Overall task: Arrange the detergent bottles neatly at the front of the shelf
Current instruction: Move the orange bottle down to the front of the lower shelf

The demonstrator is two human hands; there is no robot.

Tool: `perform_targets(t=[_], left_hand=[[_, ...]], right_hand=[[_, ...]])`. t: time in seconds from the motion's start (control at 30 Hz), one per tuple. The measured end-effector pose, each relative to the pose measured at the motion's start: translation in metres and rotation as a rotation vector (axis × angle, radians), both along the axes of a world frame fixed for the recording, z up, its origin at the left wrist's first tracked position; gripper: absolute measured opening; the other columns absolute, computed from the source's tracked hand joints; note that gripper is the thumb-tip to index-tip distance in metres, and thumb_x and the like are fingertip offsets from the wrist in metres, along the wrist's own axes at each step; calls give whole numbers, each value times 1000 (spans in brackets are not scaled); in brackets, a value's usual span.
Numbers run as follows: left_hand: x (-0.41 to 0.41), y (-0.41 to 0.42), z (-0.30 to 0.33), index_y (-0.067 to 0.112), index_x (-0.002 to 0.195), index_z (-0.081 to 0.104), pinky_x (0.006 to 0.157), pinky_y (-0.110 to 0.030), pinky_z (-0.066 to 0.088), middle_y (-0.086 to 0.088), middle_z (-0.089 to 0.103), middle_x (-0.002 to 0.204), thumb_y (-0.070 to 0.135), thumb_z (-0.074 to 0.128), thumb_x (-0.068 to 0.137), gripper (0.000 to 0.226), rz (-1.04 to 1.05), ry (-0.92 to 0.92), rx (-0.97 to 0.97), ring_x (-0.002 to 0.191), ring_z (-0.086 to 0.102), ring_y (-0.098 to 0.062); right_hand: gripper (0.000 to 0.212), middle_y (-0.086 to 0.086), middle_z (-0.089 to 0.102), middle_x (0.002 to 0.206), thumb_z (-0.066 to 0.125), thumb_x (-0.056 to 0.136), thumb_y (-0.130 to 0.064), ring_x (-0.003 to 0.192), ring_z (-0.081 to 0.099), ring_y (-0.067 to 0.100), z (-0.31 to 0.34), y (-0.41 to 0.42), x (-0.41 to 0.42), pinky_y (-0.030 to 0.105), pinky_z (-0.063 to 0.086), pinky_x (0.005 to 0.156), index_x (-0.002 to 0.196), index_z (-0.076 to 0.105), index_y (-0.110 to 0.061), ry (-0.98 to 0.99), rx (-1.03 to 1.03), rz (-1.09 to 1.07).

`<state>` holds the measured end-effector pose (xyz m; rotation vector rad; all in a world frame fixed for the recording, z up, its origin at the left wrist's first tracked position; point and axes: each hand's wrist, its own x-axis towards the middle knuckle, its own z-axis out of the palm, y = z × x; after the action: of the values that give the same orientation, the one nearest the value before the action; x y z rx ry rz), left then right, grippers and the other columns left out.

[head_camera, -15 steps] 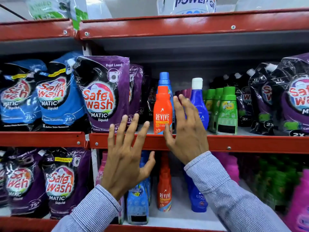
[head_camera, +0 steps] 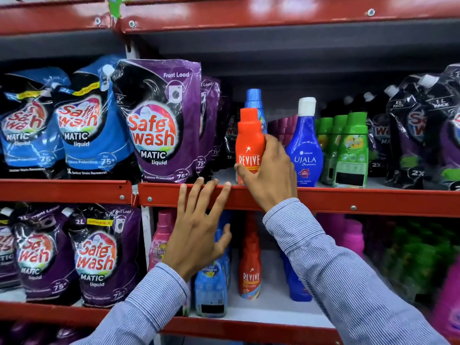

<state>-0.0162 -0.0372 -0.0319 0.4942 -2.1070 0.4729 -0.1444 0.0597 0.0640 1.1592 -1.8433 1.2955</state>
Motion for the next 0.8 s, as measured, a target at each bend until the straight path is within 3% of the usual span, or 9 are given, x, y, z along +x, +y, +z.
perform_targets(t=[0.2,0.3,0.47,0.67,0.8], left_hand=[[0,-1,-3,18,156,29,123,-63,18,-17,39,156,39,64,83,84,-8,16,-8,150,27,-38],[-1,0,-4,18,156,31,123,-64,18,-17,40,155,37,65,83,82,-14,42,-4,150,28,-38],[-3,1,-4,18,154,34,122,-64,18,-19,42,153,33,68,82,81,-23,72,1,147,30,-39],[-5,4,-5,18,153,36,124,-63,15,-19,43,152,29,68,82,79,-11,104,15,147,31,-39],[-7,7,-2,19,152,38,124,-62,16,-19,45,150,29,68,80,79,-10,120,34,144,34,-40]], right_hand=[[78,6,57,136,75,78,-43,118,58,22,2,35,11,28,42,95,142,42,-12,81,-273,39],[78,4,62,132,79,74,-44,116,60,17,-9,63,16,25,44,99,138,48,-12,96,-311,111],[75,0,68,118,85,69,-43,101,68,16,-71,87,13,39,55,90,131,51,-19,-27,-120,278],[70,-9,69,108,81,61,-51,90,68,12,-173,70,-5,40,58,79,121,50,-32,-247,134,263],[71,-3,69,108,80,58,-50,95,68,18,-228,40,-22,44,57,83,118,46,-32,-386,270,264]])
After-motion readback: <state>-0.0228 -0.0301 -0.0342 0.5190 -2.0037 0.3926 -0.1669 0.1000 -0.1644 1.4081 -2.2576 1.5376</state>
